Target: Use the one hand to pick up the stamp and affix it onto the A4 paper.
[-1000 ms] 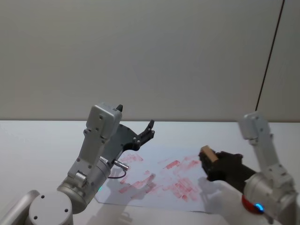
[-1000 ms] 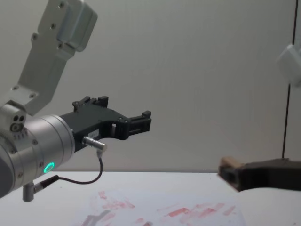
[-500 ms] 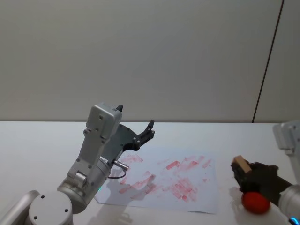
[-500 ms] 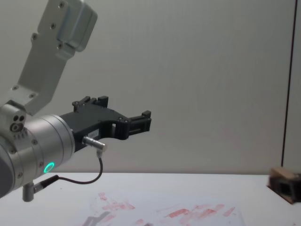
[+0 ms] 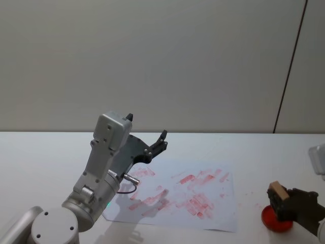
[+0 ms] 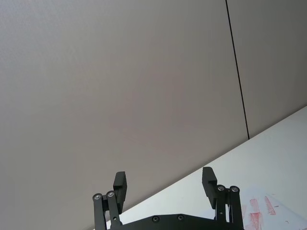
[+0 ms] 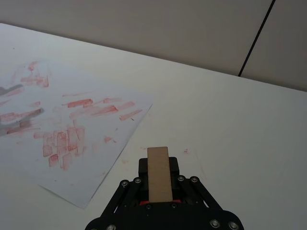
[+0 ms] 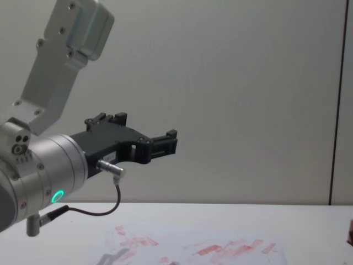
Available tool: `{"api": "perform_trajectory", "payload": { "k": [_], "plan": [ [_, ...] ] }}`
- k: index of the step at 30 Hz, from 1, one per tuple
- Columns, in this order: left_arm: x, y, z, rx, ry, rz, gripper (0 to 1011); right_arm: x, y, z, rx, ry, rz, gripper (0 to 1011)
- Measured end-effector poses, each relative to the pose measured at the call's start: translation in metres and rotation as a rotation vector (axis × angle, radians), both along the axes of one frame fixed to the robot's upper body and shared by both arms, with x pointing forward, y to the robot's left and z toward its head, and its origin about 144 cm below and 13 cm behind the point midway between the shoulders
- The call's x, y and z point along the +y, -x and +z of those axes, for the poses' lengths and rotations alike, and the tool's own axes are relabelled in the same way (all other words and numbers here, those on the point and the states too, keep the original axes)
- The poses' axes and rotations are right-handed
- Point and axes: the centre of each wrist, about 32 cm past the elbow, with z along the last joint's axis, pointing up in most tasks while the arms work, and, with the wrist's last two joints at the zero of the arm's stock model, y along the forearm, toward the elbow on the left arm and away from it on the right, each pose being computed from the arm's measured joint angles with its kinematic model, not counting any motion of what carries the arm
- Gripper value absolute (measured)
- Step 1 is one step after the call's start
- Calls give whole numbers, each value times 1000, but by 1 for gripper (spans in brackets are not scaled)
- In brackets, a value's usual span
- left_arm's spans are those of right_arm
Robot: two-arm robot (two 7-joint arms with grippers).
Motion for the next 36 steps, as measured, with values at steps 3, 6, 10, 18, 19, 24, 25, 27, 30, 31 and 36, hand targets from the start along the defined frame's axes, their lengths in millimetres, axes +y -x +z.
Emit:
{"api": "perform_trajectory", "payload": {
  "k": [3,6,10,18,19,24,25,27,30,31,36],
  "plan": [
    [0,0,0,0,0,0,1003,-1,0,-2,6,8,-3,220],
    [0,0,0,0,0,0,1002,-1,1,-5,15,18,-7,220],
    [0,0,0,0,0,0,1002,-1,1,-8,26,30,-8,220],
    [0,0,0,0,0,0,1003,-1,1,-15,45,54,-9,220],
    [0,0,0,0,0,0,1002,-1,1,-16,46,55,-9,220],
    [0,0,0,0,0,0,1003,-1,1,-18,52,62,-8,241],
    [0,0,0,0,0,0,1002,-1,1,-18,53,64,-8,276],
    [0,0,0,0,0,0,1002,-1,1,-19,55,66,-7,319],
    [0,0,0,0,0,0,1003,-1,1,-20,56,68,-7,440],
    [0,0,0,0,0,0,1002,-1,1,-20,57,70,-7,480],
    [0,0,0,0,0,0,1003,-1,1,-21,59,72,-7,642]
  ]
}}
